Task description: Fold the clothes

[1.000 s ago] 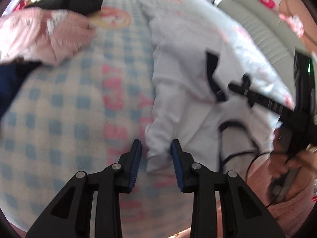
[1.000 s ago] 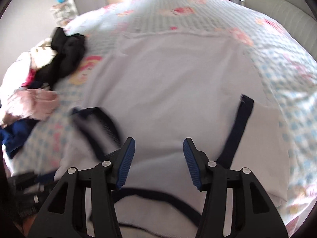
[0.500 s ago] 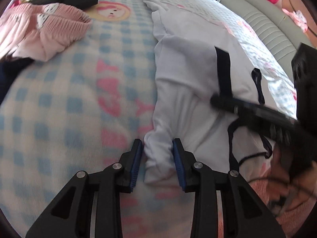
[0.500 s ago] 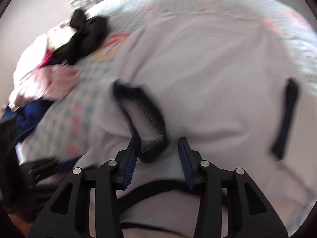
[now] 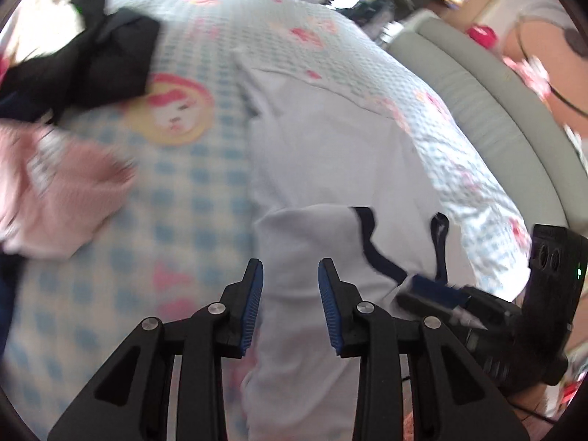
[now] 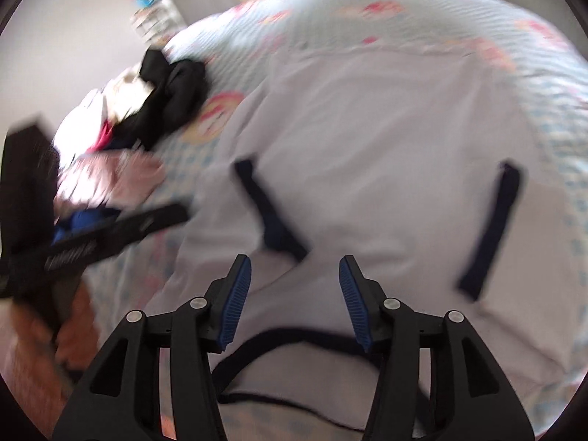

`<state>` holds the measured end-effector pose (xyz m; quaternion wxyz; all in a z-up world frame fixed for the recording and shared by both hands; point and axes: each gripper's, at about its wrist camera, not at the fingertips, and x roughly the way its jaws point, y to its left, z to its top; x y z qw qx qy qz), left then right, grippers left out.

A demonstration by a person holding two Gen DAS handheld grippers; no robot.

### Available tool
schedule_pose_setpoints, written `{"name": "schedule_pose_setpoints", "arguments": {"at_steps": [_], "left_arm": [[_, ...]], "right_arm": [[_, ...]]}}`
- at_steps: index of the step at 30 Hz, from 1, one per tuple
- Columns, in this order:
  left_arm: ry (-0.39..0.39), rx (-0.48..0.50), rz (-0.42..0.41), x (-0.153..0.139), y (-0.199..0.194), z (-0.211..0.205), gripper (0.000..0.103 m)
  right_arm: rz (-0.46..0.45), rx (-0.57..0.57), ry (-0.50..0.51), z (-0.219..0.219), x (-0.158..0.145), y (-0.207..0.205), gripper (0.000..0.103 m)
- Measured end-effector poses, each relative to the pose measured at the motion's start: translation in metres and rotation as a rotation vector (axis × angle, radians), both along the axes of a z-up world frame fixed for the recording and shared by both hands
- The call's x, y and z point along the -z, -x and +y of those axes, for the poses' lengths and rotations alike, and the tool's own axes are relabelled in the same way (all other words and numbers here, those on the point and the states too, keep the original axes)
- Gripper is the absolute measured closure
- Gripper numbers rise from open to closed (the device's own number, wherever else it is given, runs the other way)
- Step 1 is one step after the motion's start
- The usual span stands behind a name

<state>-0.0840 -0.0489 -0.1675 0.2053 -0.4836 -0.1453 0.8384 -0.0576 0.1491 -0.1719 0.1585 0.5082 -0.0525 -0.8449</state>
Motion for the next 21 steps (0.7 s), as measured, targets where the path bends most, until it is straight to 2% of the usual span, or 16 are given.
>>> {"name": "schedule_pose_setpoints", "arguments": {"at_steps": [2, 4, 5, 6, 8, 10, 13, 15, 17, 21], "left_arm": [[0.029, -0.011, -0.023, 0.008, 0.007, 0.006, 0.066], [0.051, -0.044, -0.040, 0.015, 0.009, 0.007, 0.066], [0.058, -0.063, -0.044, 0.017, 0.007, 0.006, 0.066], [0.061, -0.079, -0.044, 0.017, 0.005, 0.004, 0.066], [0.030, -0.082, -0.011, 0.008, -0.005, -0.001, 0.066], [0.005, -0.076, 0.017, -0.001, -0.009, -0.006, 0.066], [-0.034, -0.110, 0.025, -0.014, -0.002, -0.021, 0.066], [-0.053, -0.135, 0.019, -0.018, 0.008, -0.030, 0.066], [-0.050, -0.138, -0.021, -0.013, 0.026, -0.030, 0.066], [-0.007, -0.050, -0.167, 0.015, 0.060, -0.010, 0.064]], "right_arm": [[-0.023, -0.003, -0.044, -0.006, 0.011, 0.004, 0.051], [-0.027, 0.011, -0.089, -0.008, 0.013, 0.006, 0.055], [-0.022, 0.024, -0.111, -0.007, 0.011, 0.006, 0.060], [-0.018, 0.036, -0.134, -0.006, 0.010, 0.007, 0.063], [-0.006, 0.059, -0.171, -0.004, 0.005, 0.007, 0.061], [0.026, 0.051, -0.109, -0.002, -0.006, 0.007, 0.054], [0.033, 0.028, -0.047, -0.002, -0.014, 0.013, 0.053], [0.022, 0.045, -0.049, 0.003, -0.010, 0.015, 0.053], [0.010, 0.061, -0.050, 0.008, -0.007, 0.016, 0.053], [-0.012, 0.094, -0.053, 0.019, 0.001, 0.018, 0.053]]}}
